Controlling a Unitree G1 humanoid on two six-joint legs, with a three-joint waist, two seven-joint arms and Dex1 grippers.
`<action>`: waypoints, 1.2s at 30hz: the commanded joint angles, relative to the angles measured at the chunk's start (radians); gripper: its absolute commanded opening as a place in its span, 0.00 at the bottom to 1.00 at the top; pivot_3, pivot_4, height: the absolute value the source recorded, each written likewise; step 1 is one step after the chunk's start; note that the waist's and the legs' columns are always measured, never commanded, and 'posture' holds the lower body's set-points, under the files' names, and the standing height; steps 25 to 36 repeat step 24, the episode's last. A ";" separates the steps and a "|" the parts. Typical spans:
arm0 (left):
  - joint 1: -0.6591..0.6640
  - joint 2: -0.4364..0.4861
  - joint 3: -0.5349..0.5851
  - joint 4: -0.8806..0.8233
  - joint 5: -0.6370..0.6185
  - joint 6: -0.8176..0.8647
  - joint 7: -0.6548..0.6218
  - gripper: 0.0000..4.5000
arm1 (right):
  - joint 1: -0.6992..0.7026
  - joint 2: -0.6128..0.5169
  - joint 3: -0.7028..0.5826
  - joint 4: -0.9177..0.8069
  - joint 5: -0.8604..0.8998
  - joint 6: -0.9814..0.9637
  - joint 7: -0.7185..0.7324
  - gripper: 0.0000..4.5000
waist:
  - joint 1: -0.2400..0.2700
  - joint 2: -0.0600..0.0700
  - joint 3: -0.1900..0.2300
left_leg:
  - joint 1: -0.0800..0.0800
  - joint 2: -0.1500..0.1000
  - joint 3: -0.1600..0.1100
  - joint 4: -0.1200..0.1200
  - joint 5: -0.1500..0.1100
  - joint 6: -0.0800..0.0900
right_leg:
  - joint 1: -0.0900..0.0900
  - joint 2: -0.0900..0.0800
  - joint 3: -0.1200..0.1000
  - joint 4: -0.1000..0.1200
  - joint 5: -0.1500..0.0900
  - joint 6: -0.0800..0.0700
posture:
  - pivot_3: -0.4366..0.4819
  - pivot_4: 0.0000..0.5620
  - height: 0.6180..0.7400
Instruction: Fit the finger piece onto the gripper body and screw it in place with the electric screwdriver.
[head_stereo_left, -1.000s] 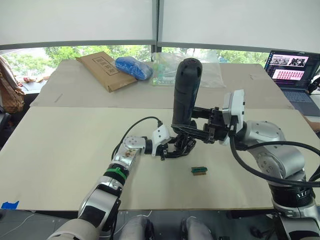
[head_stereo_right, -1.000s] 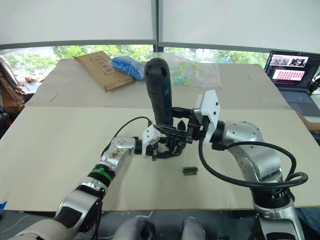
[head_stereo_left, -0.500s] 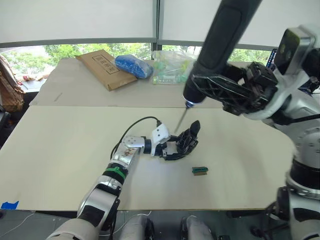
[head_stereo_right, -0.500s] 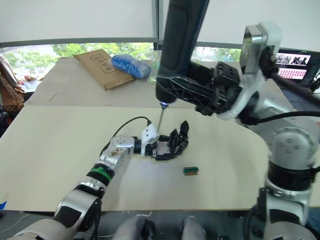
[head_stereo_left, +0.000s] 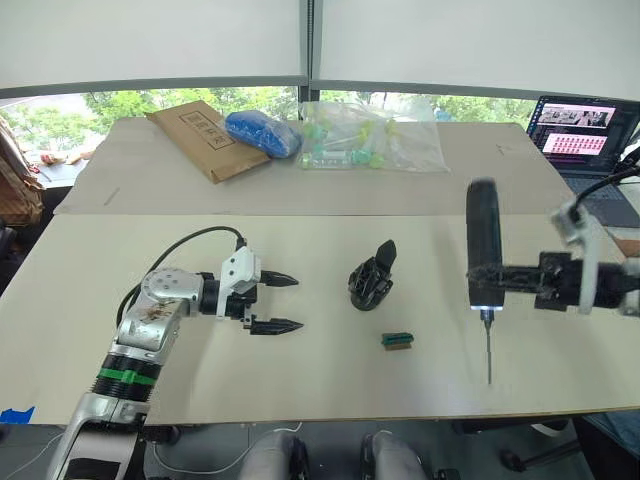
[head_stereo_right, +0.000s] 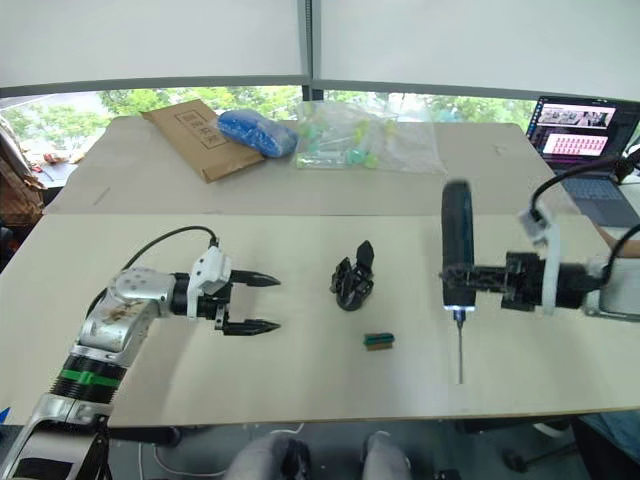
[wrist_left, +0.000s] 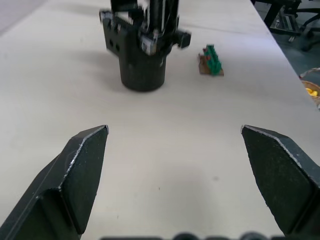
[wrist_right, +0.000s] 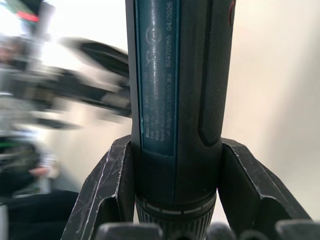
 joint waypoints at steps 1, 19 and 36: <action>0.032 0.012 0.024 -0.079 -0.023 0.023 0.045 1.00 | -0.100 0.023 0.111 0.099 -0.212 -0.064 0.151 0.42 | -0.001 0.004 0.003 | 0.000 0.000 0.000 0.000 0.000 0.000 | 0.000 0.001 0.000 0.000 0.000 0.000 | 0.48 0.27 0.93; 0.112 0.375 0.303 -0.076 -0.170 0.175 -0.015 1.00 | -0.033 -0.195 -0.039 0.536 -0.792 -1.227 0.918 0.99 | -0.012 0.013 0.008 | 0.003 0.000 0.003 -0.001 0.001 -0.001 | 0.001 0.007 0.003 0.001 -0.003 0.004 | 0.48 0.27 0.93; 0.059 0.344 0.271 -0.031 -0.158 0.151 -0.001 1.00 | -0.095 -0.151 -0.067 0.576 -0.845 -1.257 0.914 0.99 | -0.014 0.016 0.009 | 0.007 0.001 0.005 -0.003 0.002 -0.003 | 0.003 0.007 0.004 0.003 -0.003 0.002 | 0.48 0.27 0.93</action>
